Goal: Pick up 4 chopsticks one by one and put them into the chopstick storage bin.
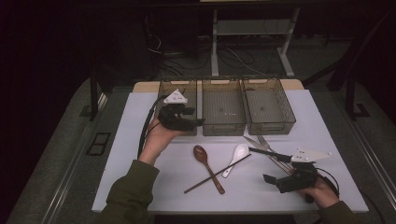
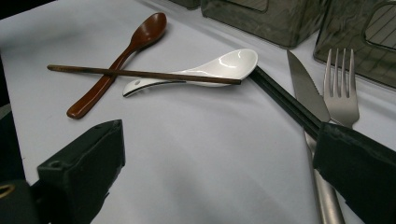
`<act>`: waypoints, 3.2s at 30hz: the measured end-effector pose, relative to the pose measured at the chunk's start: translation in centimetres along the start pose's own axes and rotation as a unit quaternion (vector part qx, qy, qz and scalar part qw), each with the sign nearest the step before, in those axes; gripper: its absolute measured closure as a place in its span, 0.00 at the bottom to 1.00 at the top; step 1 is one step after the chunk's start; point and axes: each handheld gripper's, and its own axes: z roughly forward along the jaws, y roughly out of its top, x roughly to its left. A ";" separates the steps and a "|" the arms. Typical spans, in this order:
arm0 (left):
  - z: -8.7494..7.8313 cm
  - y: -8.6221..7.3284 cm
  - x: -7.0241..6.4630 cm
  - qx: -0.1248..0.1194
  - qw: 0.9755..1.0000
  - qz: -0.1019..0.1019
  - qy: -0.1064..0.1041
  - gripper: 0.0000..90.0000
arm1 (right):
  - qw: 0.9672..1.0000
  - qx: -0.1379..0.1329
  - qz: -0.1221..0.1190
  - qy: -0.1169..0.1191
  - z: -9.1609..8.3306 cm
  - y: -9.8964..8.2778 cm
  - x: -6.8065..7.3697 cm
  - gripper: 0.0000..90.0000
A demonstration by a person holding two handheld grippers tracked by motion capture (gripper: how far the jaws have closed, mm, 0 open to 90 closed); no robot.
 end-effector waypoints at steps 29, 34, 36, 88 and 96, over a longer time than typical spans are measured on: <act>2.0 -4.7 -5.5 0.005 0.998 0.007 -0.065 0.32 | 1.000 -0.003 0.001 0.001 0.0 0.0 0.0 0.02; 2.2 -5.4 -6.3 0.011 0.997 0.011 -0.071 0.32 | 1.000 -0.003 0.001 0.001 0.0 0.0 0.0 0.02; 2.3 -5.7 -6.7 0.016 0.997 0.011 -0.075 0.33 | 1.000 -0.002 0.001 0.002 0.0 0.0 0.0 0.02; 6.5 -9.7 -9.4 0.092 0.989 0.016 -0.118 0.83 | 1.000 -0.001 -0.007 0.002 0.2 0.1 0.2 0.02; 6.7 -9.8 -9.4 0.095 0.989 0.008 -0.117 0.87 | 1.000 -0.002 -0.007 0.002 0.2 0.1 0.2 0.02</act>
